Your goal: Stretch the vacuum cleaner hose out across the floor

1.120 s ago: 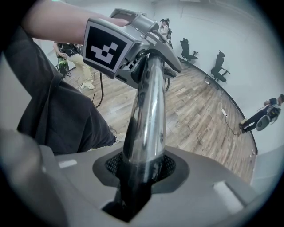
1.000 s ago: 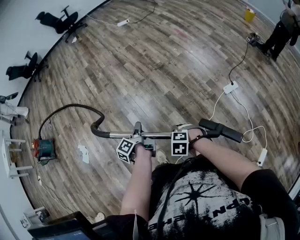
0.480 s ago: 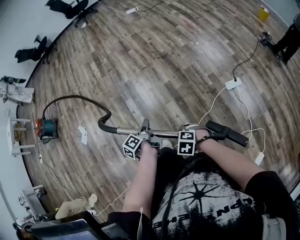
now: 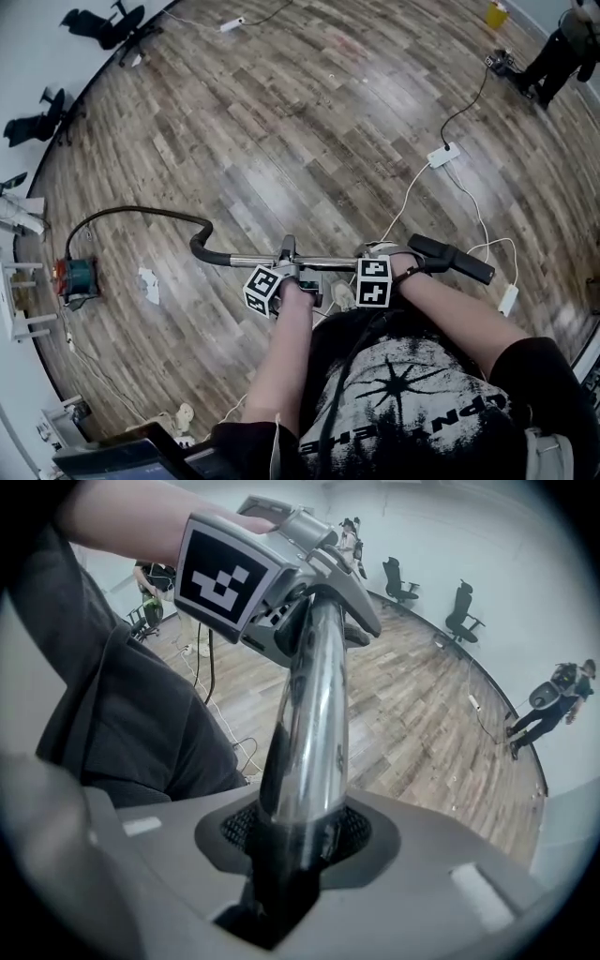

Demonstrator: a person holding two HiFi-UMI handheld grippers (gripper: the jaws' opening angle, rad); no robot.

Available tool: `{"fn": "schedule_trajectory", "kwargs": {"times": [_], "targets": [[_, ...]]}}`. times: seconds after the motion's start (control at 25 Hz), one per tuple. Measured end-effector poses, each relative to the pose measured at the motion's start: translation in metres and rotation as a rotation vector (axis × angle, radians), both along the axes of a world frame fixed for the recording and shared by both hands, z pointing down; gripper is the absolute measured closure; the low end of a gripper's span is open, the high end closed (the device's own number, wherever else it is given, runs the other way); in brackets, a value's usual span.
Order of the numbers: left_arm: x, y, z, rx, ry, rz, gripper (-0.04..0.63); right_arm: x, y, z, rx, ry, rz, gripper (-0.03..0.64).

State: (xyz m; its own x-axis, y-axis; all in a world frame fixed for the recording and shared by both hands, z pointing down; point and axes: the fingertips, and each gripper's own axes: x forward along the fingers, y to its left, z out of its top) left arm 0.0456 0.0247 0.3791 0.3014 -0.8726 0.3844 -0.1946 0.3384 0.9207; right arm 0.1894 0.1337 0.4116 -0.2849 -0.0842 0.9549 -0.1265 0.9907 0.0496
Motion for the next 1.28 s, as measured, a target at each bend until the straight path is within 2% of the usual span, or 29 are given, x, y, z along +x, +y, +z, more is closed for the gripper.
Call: {"fn": "schedule_trajectory", "kwargs": {"times": [0.24, 0.52, 0.76, 1.0, 1.28], "targets": [[0.006, 0.006, 0.009, -0.010, 0.030, 0.031, 0.541, 0.004, 0.006, 0.000, 0.043, 0.020, 0.039, 0.483], [0.026, 0.016, 0.004, 0.001, 0.023, 0.024, 0.538, 0.024, 0.017, -0.004, 0.041, 0.017, 0.039, 0.485], [0.066, 0.025, -0.004, 0.006, -0.017, -0.021, 0.537, 0.067, 0.026, -0.009, 0.005, -0.015, 0.014, 0.485], [0.123, 0.047, -0.009, 0.013, -0.036, -0.023, 0.526, 0.124, 0.048, -0.019, -0.033, -0.065, 0.024, 0.480], [0.177, 0.074, 0.017, -0.036, -0.006, -0.046, 0.524, 0.182, 0.069, -0.003, -0.058, -0.041, -0.018, 0.479]]}}
